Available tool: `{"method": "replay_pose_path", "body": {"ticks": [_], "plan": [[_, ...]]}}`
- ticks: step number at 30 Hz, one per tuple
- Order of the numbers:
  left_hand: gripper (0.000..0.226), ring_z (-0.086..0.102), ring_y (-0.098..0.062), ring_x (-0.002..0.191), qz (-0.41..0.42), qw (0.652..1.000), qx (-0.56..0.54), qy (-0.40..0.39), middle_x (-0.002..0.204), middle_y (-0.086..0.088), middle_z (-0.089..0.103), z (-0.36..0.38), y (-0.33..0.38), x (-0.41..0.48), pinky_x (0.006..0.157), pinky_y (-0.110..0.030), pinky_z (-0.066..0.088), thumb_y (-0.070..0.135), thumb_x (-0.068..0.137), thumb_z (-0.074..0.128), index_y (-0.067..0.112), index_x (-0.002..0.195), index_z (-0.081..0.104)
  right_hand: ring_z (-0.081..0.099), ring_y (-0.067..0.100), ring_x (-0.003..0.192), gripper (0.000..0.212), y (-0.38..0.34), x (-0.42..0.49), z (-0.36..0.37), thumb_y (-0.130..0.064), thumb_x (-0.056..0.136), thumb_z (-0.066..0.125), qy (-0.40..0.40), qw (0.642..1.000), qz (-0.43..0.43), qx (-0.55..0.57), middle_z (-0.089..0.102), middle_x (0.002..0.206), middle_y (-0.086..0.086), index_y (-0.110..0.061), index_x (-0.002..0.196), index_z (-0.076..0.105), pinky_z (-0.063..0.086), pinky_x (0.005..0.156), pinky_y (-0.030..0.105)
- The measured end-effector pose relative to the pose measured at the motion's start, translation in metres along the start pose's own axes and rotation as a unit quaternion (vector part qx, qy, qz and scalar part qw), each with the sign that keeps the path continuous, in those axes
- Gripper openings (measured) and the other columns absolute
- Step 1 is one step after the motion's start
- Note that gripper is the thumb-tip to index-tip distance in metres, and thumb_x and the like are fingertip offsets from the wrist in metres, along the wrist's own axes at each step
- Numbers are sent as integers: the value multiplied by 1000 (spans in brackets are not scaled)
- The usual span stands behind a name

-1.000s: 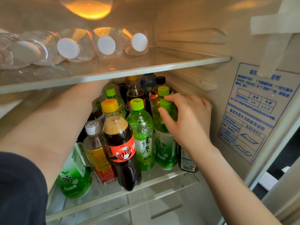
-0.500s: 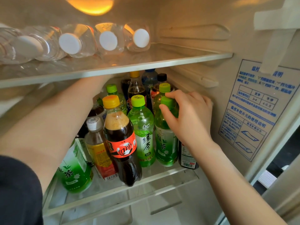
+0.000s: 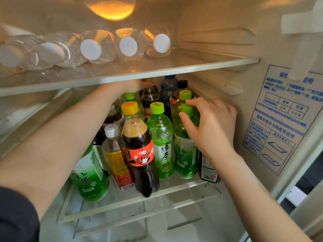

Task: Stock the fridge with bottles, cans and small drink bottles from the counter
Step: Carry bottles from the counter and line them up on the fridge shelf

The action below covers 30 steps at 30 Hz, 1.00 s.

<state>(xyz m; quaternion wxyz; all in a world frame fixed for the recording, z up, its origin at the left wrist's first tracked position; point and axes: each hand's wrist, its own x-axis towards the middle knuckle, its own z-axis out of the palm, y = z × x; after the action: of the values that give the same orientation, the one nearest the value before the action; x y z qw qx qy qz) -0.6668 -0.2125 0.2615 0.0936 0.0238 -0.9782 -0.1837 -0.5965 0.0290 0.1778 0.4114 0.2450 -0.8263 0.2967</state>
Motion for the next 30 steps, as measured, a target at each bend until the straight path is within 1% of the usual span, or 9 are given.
{"method": "replay_pose_path", "body": {"ticks": [3, 5, 7, 9, 11, 18, 22, 26, 30], "plan": [[50, 39, -19, 133, -35, 999, -6, 9, 148, -5, 40, 3, -6, 2, 111, -30, 26, 35, 96, 51, 22, 143, 41, 59, 23, 87, 25, 0, 0, 0, -37, 82, 64, 2, 1000, 0, 2, 70, 84, -6, -21, 101, 66, 25, 79, 33], [49, 38, -24, 135, -43, 999, -9, 1, 147, -5, 42, 2, -3, 0, 111, -32, 27, 35, 95, 53, 21, 141, 44, 60, 23, 88, 25, 0, 0, 0, -37, 82, 64, 0, 1000, 2, 4, 70, 84, -6, -21, 101, 66, 26, 79, 33], [39, 50, -34, 121, -20, 1000, 5, -1, 132, -16, 54, 2, 0, 0, 105, -41, 35, 34, 94, 56, 11, 125, 56, 60, 23, 89, 25, 0, 0, -1, -37, 82, 64, -1, 1000, 3, 6, 70, 85, -6, -21, 102, 67, 26, 80, 33], [30, 51, -42, 85, 15, 1000, 10, -5, 93, -29, 54, 0, 4, 0, 89, -50, 43, 30, 92, 59, 1, 87, 55, 60, 23, 89, 26, 0, -1, -1, -37, 83, 64, -1, 1000, 3, 8, 70, 87, -6, -21, 103, 67, 25, 80, 33], [35, 44, -31, 71, 33, 999, 22, -5, 75, -18, 44, -1, 6, -2, 77, -48, 44, 28, 90, 62, 6, 70, 44, 60, 23, 90, 26, 0, -1, -2, -36, 83, 65, -2, 1000, 2, 10, 70, 88, -6, -21, 103, 67, 25, 80, 32], [35, 56, -35, 97, 57, 996, 61, 30, 103, -21, 58, 7, 6, -8, 91, -50, 44, 29, 88, 65, 0, 104, 54, 59, 23, 91, 27, 0, 0, -2, -37, 83, 64, -5, 1000, 5, 12, 71, 88, -5, -21, 104, 67, 26, 82, 33], [25, 54, -34, 100, 72, 995, 61, 45, 107, -20, 57, 8, 8, -11, 90, -46, 43, 26, 89, 63, 8, 101, 50, 59, 23, 89, 26, 0, -1, -1, -36, 82, 65, 0, 1000, 3, 9, 70, 85, -5, -20, 103, 67, 25, 80, 32], [36, 54, -31, 103, 70, 995, 42, 52, 111, -18, 57, 11, 8, -11, 90, -40, 43, 26, 91, 62, 6, 118, 51, 59, 23, 88, 26, 1, -1, 0, -37, 82, 65, 1, 1000, 2, 9, 70, 85, -5, -20, 103, 67, 25, 80, 32], [28, 53, -26, 96, 79, 993, 46, 69, 101, -11, 55, 13, 4, -12, 81, -35, 39, 27, 90, 63, 8, 107, 50, 59, 24, 89, 26, 1, -1, 0, -36, 82, 65, 2, 1000, -1, 9, 70, 87, -4, -20, 103, 67, 25, 80, 33]]}}
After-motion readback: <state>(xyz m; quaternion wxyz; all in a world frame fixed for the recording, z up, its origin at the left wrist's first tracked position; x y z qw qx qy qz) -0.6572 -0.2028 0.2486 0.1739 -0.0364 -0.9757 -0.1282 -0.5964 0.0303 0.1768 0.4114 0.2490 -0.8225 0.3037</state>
